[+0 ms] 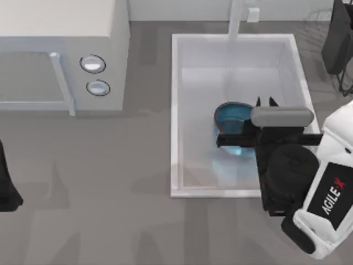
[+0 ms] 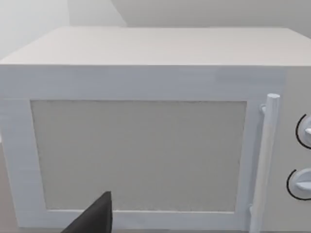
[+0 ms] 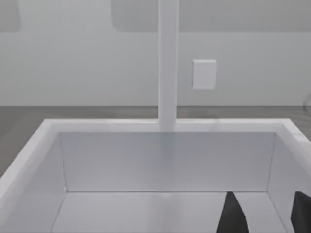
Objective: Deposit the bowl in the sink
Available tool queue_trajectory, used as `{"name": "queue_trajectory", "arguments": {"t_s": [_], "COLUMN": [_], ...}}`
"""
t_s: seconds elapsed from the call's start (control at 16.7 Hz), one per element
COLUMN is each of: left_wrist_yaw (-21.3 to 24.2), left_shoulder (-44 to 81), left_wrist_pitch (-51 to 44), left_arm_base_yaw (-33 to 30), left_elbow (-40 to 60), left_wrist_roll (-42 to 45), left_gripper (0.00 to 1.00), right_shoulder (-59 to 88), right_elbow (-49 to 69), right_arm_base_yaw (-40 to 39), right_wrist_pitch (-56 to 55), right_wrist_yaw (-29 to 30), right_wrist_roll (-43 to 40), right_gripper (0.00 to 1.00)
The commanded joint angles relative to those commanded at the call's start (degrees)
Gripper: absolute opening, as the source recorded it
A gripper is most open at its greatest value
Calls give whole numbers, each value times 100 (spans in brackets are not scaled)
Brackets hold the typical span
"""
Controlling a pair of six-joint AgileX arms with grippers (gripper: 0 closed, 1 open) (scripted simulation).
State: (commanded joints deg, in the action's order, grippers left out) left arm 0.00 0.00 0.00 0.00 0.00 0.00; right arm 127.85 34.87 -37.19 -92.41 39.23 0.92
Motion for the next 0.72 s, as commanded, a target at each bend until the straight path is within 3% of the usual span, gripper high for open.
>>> {"name": "queue_trajectory", "arguments": {"t_s": [0.36, 0.72], "left_wrist_yaw": [0, 0], "left_shoulder": [0, 0], "left_wrist_pitch": [0, 0], "left_arm_base_yaw": [0, 0], "left_elbow": [0, 0], "left_wrist_roll": [0, 0], "left_gripper": [100, 100], "right_shoulder": [0, 0], "right_elbow": [0, 0], "right_arm_base_yaw": [0, 0], "right_wrist_pitch": [0, 0], "right_wrist_yaw": [0, 0], "right_wrist_roll": [0, 0], "right_gripper": [98, 100]}}
